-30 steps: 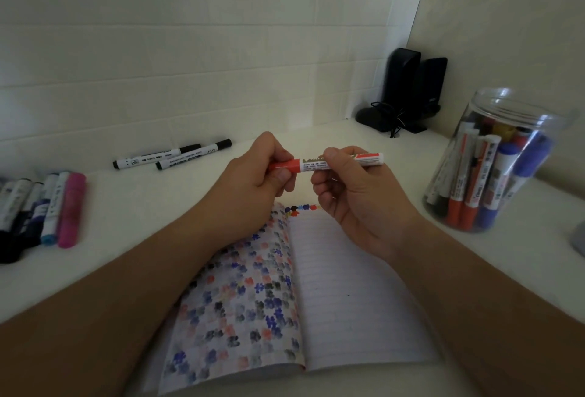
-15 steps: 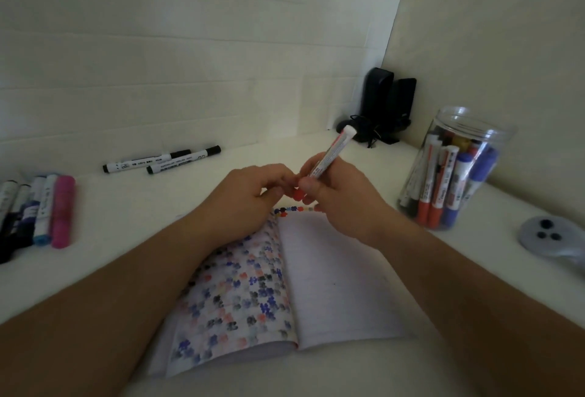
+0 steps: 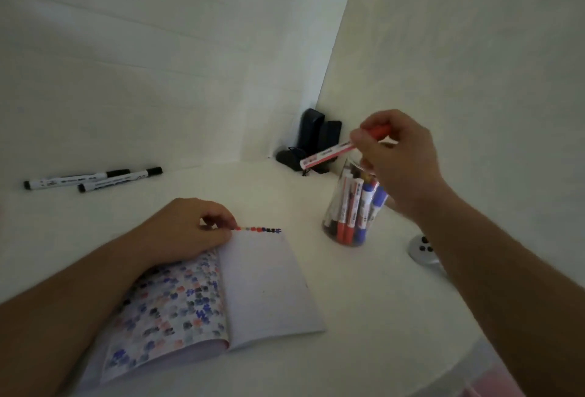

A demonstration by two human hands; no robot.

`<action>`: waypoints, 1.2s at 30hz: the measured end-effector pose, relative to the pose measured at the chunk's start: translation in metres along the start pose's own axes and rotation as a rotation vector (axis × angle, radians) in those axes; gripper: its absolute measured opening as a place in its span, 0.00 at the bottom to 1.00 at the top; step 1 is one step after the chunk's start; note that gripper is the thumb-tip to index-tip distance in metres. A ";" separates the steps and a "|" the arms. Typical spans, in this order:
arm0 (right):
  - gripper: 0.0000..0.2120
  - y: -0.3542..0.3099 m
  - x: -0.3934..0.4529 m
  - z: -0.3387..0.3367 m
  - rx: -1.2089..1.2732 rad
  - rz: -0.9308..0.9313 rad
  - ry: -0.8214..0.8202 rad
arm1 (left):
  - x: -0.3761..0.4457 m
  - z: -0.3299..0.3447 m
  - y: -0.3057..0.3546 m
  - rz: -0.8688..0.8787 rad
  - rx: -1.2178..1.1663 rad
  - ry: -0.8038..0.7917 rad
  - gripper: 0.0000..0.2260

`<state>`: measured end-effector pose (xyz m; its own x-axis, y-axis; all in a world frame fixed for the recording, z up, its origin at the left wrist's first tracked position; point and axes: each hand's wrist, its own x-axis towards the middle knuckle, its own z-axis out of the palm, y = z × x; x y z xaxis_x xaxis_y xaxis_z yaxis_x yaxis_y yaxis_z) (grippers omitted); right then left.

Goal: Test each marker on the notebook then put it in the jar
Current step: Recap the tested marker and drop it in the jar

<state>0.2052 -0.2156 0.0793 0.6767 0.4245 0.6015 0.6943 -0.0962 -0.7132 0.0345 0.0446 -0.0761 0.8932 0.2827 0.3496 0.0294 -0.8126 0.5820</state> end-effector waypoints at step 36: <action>0.15 0.059 0.022 -0.025 -0.710 0.018 -0.219 | 0.002 0.003 -0.009 -0.007 -0.034 -0.015 0.08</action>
<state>0.2673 -0.2342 0.0600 0.6769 0.5799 0.4534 0.7249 -0.6321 -0.2738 0.0372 0.0505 -0.0829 0.8996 0.2806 0.3347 0.0208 -0.7929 0.6089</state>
